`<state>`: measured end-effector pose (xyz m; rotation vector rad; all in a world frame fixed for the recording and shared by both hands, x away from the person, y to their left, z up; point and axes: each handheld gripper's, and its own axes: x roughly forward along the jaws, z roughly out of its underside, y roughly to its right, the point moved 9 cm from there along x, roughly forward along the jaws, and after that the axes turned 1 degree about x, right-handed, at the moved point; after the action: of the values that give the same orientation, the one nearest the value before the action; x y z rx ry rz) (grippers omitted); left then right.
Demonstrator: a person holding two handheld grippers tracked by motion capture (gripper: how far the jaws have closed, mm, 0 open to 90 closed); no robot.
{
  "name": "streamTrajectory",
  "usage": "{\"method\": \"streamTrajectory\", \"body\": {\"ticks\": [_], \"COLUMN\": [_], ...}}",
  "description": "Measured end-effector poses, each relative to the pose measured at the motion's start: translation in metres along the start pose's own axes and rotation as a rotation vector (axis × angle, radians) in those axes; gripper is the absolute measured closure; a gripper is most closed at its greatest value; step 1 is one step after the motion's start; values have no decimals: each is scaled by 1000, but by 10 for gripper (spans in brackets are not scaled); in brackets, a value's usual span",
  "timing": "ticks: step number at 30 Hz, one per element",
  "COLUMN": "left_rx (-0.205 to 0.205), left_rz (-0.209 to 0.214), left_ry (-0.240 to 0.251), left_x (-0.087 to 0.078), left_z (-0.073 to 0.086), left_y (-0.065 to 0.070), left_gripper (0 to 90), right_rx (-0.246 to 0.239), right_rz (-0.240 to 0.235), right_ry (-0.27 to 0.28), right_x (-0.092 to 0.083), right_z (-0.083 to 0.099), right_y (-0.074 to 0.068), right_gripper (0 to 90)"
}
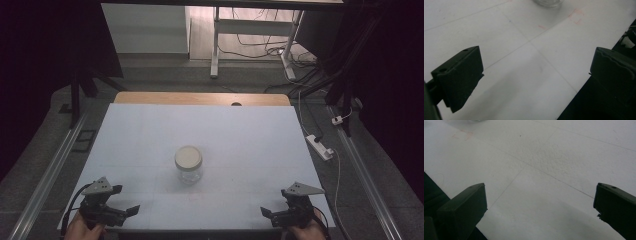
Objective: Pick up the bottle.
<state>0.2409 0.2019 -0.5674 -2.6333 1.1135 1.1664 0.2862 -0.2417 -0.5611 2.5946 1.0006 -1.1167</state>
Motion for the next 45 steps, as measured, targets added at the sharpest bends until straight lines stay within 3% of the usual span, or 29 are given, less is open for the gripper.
{"method": "streamTrajectory", "body": {"ticks": [7, 11, 17, 29, 39, 45], "left_rx": [51, 61, 105, 142, 114, 147], "left_rz": [-27, -21, -8, 31, 81, 76], "left_ry": [-22, -32, -3, -5, -6, -23], "left_x": [11, 18, 29, 51, 69, 80], "left_z": [-9, -14, -26, -46, -63, -71], "left_y": [0, 0, 0, 2, 6, 6], "left_gripper": [0, 0, 0, 0, 0, 0], "right_rx": [-1, -5, -4, -3, -13, -12], "right_rz": [0, 0, 0, -3, 0, 1], "right_ry": [-2, -5, -5, -8, -8, -9], "right_x": [0, 1, 1, 1, 1, 1], "right_z": [0, 0, 0, 0, 0, 0], "right_y": [0, 0, 0, 0, -1, -1], "right_gripper": [0, 0, 0, 0, 0, 0]}}
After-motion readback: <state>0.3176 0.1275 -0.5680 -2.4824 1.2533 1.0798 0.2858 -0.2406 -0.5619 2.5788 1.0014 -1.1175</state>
